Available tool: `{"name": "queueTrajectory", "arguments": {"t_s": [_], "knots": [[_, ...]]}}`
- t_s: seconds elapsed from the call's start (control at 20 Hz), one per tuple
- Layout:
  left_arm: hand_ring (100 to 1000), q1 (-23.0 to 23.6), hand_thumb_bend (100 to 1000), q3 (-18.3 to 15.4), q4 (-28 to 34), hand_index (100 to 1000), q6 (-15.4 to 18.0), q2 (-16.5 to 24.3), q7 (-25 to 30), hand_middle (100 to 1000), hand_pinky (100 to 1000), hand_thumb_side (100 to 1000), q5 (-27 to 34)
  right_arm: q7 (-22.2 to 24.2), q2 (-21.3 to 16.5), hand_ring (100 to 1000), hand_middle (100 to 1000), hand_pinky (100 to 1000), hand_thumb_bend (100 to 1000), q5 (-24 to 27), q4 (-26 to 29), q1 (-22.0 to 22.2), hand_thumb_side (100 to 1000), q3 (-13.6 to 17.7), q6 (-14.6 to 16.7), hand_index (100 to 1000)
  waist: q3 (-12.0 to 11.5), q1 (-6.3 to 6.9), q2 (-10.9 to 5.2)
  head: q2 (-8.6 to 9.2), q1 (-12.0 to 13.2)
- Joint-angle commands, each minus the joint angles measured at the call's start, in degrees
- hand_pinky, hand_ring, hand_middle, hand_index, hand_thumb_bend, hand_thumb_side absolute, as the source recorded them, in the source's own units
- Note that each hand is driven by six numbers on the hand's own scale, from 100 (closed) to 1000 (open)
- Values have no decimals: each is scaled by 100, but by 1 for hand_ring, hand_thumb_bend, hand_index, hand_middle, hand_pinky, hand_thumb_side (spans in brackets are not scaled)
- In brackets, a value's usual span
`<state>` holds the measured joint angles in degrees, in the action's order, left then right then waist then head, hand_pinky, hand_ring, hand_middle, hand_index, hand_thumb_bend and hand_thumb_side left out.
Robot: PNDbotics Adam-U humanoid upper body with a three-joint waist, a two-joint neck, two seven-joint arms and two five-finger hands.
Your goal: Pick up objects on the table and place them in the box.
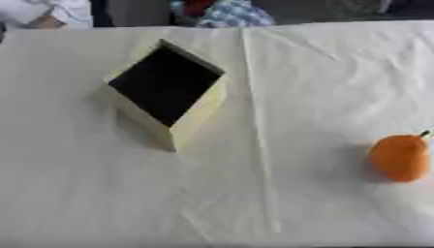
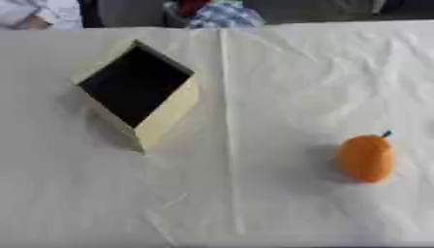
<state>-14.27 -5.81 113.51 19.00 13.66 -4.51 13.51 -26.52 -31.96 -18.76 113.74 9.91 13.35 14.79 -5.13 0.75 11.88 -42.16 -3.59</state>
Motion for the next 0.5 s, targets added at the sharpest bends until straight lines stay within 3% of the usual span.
{"name": "queueTrajectory", "arguments": {"t_s": [0.05,0.25,0.4,0.5], "knots": [[785,-22,100,-20,109,729,-2,192,16,792,717,761,-43,181,-711,737,570,532,100,-494,85,300,784,-30,-254,797,19,-39,-92,7,37],[786,-7,100,-10,109,729,-8,223,24,793,717,761,-57,584,-1228,776,636,624,100,-1094,85,734,806,-112,-566,816,44,-63,-104,-2,23],[786,-2,100,-2,109,729,-10,239,31,793,717,761,-63,1129,-1538,815,712,727,100,-1518,85,958,831,-157,-824,837,57,-76,-109,8,-25],[786,3,100,0,109,729,-11,248,35,793,717,761,-66,1480,-1709,822,726,744,100,-1753,85,1052,831,-203,-939,842,61,-80,-113,11,-53]]}}
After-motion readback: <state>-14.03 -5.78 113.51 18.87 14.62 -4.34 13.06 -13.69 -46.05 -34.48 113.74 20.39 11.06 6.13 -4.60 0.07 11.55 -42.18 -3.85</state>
